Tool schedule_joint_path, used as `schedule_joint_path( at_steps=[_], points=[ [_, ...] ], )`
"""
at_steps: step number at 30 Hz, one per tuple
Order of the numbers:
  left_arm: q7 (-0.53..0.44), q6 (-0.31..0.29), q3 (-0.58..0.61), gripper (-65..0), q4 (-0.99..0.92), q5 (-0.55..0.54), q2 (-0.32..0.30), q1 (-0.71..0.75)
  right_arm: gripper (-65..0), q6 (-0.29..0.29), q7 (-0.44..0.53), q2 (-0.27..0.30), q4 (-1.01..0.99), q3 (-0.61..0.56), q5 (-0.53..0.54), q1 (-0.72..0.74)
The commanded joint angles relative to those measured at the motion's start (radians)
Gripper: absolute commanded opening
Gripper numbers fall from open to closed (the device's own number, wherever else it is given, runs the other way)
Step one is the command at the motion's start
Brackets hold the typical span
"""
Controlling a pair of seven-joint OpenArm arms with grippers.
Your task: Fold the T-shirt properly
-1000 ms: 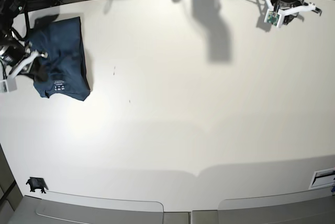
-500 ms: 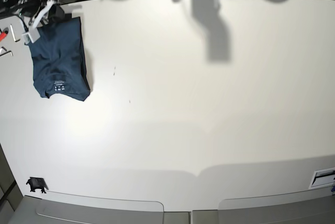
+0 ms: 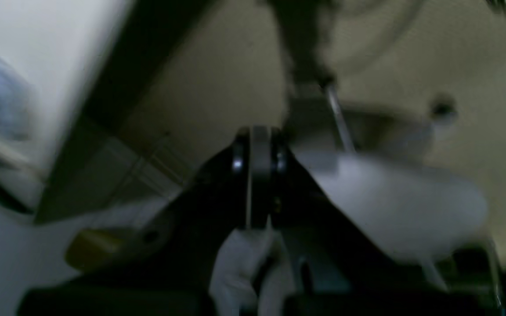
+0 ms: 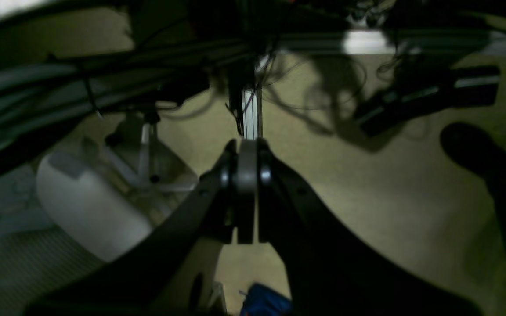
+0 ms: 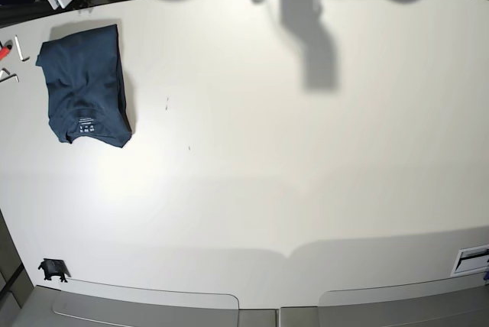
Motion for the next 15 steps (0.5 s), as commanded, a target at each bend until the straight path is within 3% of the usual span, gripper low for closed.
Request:
schedule_joint_path(
  at_steps=[1, 6, 12, 15],
  points=[
    [-0.013, -0.019, -0.001, -65.0, -0.037, -0.03, -0.003, 0.021, -65.0, 0.011, 0.001, 0.013, 0.012, 0.011, 0.014, -0.02],
    [-0.159, -0.092, -0.001, -65.0, -0.378, -0.177, -0.003, 0.007, -65.0, 0.011, 0.001, 0.013, 0.012, 0.01, 0.018, -0.032],
    [-0.342, -0.092, 0.001, -65.0, -0.869, -0.336, -0.002, -0.234, -65.0, 0.014, 0.008, 0.013, 0.003, 0.01, 0.017, -0.028],
    [-0.397, -0.092, 0.001, -65.0, -1.085, -0.37, 0.0, -0.368, -65.0, 0.024, 0.063, 0.013, -0.026, -0.002, 0.006, -0.013]
  ],
)
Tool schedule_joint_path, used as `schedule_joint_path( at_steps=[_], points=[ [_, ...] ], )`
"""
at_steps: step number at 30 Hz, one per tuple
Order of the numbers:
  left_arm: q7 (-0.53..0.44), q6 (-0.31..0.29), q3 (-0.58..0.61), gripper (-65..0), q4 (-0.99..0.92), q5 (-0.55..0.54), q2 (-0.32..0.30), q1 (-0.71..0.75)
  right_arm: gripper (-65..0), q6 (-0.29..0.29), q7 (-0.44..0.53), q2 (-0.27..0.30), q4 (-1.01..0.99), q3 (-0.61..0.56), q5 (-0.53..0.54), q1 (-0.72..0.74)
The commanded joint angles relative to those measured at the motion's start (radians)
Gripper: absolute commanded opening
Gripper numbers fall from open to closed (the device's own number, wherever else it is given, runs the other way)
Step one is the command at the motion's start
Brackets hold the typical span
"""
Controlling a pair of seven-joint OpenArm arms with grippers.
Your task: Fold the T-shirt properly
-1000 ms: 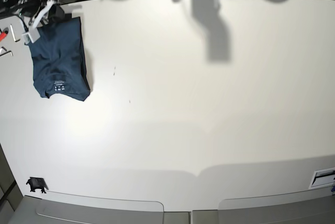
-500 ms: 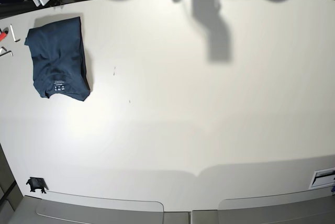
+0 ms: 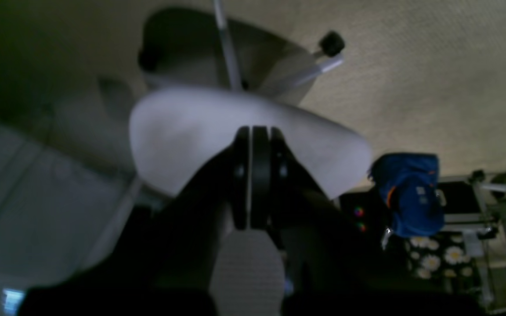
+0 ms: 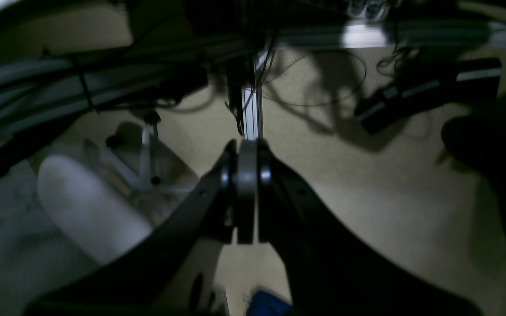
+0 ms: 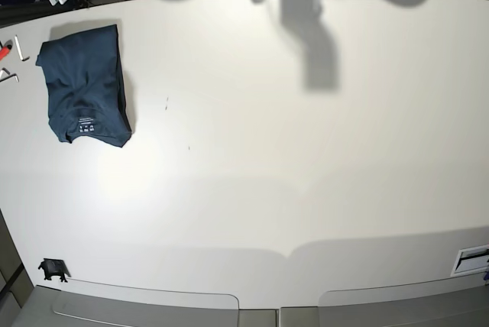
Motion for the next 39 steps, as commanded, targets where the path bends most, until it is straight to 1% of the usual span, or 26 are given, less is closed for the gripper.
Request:
schedule_joint_path(
  at_steps=[1, 3, 6, 9, 12, 14, 16, 19, 21, 24, 27, 31, 33, 34, 36, 39],
  points=[
    [-0.004, -0.003, -0.002, -65.0, -0.049, -0.009, -0.009, -0.008, -65.0, 0.008, 0.007, 0.013, -0.008, -0.006, 0.006, 0.002],
    [-0.054, -0.003, -0.002, -65.0, -0.143, -0.034, -0.01, -0.071, -65.0, 0.008, 0.011, 0.013, -0.055, -0.042, -0.013, 0.031],
    [-0.159, -0.003, -0.002, -65.0, -0.224, -0.093, -0.009, -0.129, -65.0, 0.008, 0.063, 0.016, -0.171, -0.132, -0.121, 0.086],
    [-0.272, -0.003, -0.002, -65.0, -0.246, -0.167, -0.009, -0.15, -65.0, 0.007, 0.178, 0.016, -0.336, -0.249, -0.245, 0.153],
    [-0.35, -0.003, -0.002, -65.0, -0.246, -0.229, -0.008, -0.159, -65.0, 0.004, 0.301, 0.016, -0.536, -0.382, -0.397, 0.243],
    [-0.362, -0.003, -0.002, -65.0, -0.246, -0.25, -0.006, -0.165, -65.0, -0.011, 0.389, 0.018, -0.682, -0.477, -0.517, 0.316],
    [-0.382, -0.003, -0.002, -65.0, -0.246, -0.249, -0.003, -0.165, -65.0, -0.029, 0.479, 0.018, -0.828, -0.573, -0.608, 0.397],
    [-0.402, -0.003, -0.002, -65.0, -0.246, -0.249, 0.003, -0.165, -65.0, -0.042, 0.567, 0.012, -1.019, -0.722, -0.676, 0.517],
    [-0.402, -0.003, -0.002, -65.0, -0.246, -0.249, 0.014, -0.173, -65.0, -0.064, 0.611, -0.001, -1.11, -0.816, -0.701, 0.589],
    [-0.402, -0.004, -0.002, -65.0, -0.248, -0.249, 0.043, -0.192, -65.0, -0.146, 0.665, -0.033, -1.192, -0.937, -0.733, 0.668],
    [-0.414, -0.004, -0.002, -65.0, -0.249, -0.249, 0.082, -0.209, -65.0, -0.234, 0.688, -0.066, -1.219, -1.033, -0.735, 0.71],
    [-0.497, -0.003, -0.002, -65.0, -0.249, -0.249, 0.143, -0.225, -65.0, -0.371, 0.767, -0.11, -1.218, -1.116, -0.736, 0.733],
    [-0.505, -0.003, -0.002, -65.0, -0.249, -0.249, 0.173, -0.238, -65.0, -0.436, 0.785, -0.132, -1.218, -1.14, -0.735, 0.739],
    [-0.506, -0.004, -0.002, -65.0, -0.251, -0.248, 0.187, -0.246, -65.0, -0.459, 0.789, -0.142, -1.218, -1.149, -0.735, 0.741],
    [-0.505, -0.004, -0.002, -65.0, -0.266, -0.248, 0.211, -0.265, -65.0, -0.488, 0.799, -0.158, -1.218, -1.158, -0.736, 0.744],
    [-0.506, -0.005, -0.002, -65.0, -0.314, -0.24, 0.242, -0.302, -65.0, -0.502, 0.807, -0.175, -1.218, -1.16, -0.735, 0.753]
  ],
)
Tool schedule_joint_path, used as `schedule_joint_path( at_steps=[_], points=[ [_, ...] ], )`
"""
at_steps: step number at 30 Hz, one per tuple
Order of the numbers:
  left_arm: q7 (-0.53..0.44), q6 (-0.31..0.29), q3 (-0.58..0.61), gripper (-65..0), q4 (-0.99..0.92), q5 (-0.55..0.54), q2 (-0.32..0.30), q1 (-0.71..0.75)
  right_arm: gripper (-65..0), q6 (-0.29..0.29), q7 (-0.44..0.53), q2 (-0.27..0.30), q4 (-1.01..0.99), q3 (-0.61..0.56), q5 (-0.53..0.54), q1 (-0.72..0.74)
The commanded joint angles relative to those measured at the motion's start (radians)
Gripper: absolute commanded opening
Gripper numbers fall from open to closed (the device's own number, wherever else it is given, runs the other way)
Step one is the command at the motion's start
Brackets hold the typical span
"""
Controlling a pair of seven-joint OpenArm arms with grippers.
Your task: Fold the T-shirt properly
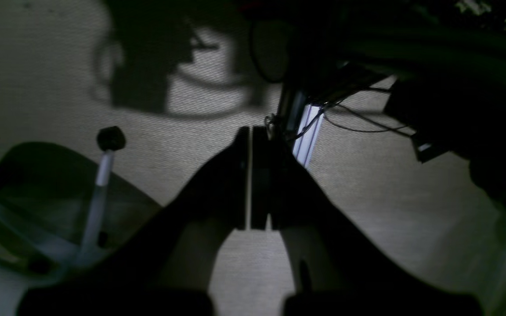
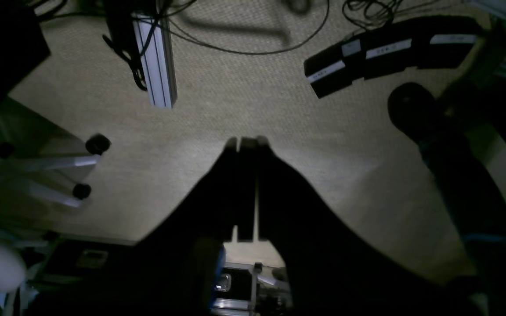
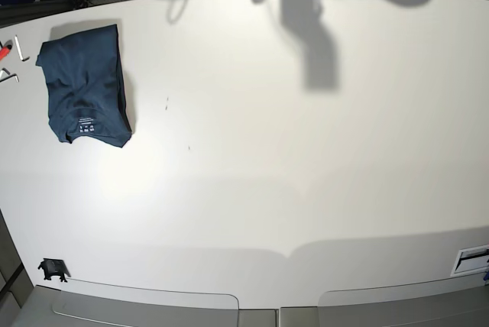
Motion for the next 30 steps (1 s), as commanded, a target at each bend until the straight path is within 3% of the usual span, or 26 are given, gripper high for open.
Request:
schedule_joint_path(
  at_steps=[1, 8, 13, 30],
  points=[
    [-0.004, -0.006, -0.003, -65.0, -0.017, 0.0, 0.0, 0.003, -65.0, -0.008, 0.008, 0.006, 0.002, 0.0, -0.002, 0.006],
    [-0.005, -0.006, -0.003, -65.0, -0.156, 0.0, 0.029, -0.11, -65.0, -0.012, 0.039, 0.001, 0.002, 0.0, -0.001, 0.081],
    [-0.066, -0.006, -0.003, -65.0, -0.246, 0.0, 0.045, -0.18, -65.0, -0.019, 0.105, 0.001, 0.002, 0.0, 0.008, 0.139],
    [-0.132, -0.003, -0.003, -65.0, -0.346, 0.0, 0.056, -0.229, -65.0, -0.018, 0.079, 0.001, -0.104, 0.0, 0.018, 0.165]
  ],
)
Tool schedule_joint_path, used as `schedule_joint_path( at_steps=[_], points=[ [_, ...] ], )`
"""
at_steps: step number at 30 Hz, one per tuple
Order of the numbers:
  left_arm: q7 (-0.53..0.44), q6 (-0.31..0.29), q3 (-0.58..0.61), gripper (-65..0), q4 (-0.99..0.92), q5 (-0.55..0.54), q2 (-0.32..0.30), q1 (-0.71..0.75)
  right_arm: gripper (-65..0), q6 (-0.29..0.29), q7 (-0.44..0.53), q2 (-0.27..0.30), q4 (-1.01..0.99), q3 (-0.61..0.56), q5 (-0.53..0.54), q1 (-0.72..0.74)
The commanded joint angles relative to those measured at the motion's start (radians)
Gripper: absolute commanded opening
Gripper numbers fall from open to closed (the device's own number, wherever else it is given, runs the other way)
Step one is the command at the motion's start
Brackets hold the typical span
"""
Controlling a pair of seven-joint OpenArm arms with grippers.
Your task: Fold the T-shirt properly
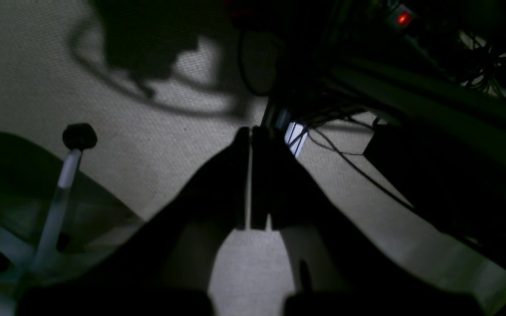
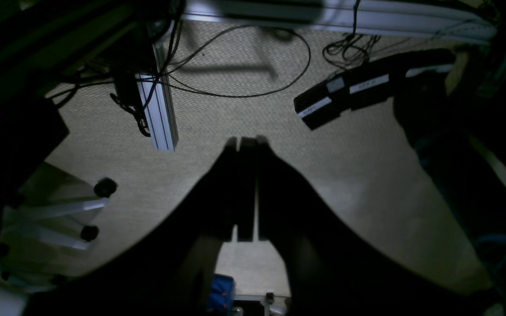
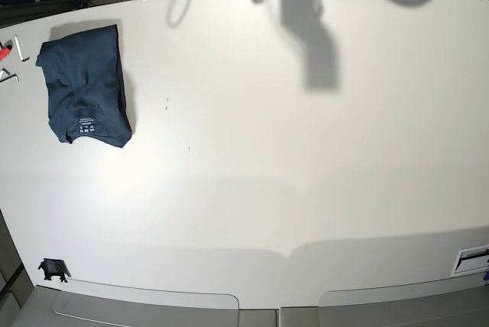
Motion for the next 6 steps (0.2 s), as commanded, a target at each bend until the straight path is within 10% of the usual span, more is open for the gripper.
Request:
schedule_joint_path(
  at_steps=[1, 6],
  points=[
    [-0.017, -0.003, -0.002, -65.0, 0.002, -0.002, -0.006, 0.008, -65.0, 0.0, 0.0, 0.016, -0.002, 0.005, 0.007, 0.021],
    [-0.036, -0.003, -0.002, -65.0, 0.003, -0.002, -0.006, 0.005, -65.0, 0.0, -0.002, 0.011, -0.052, 0.005, 0.007, 0.02]
  ],
)
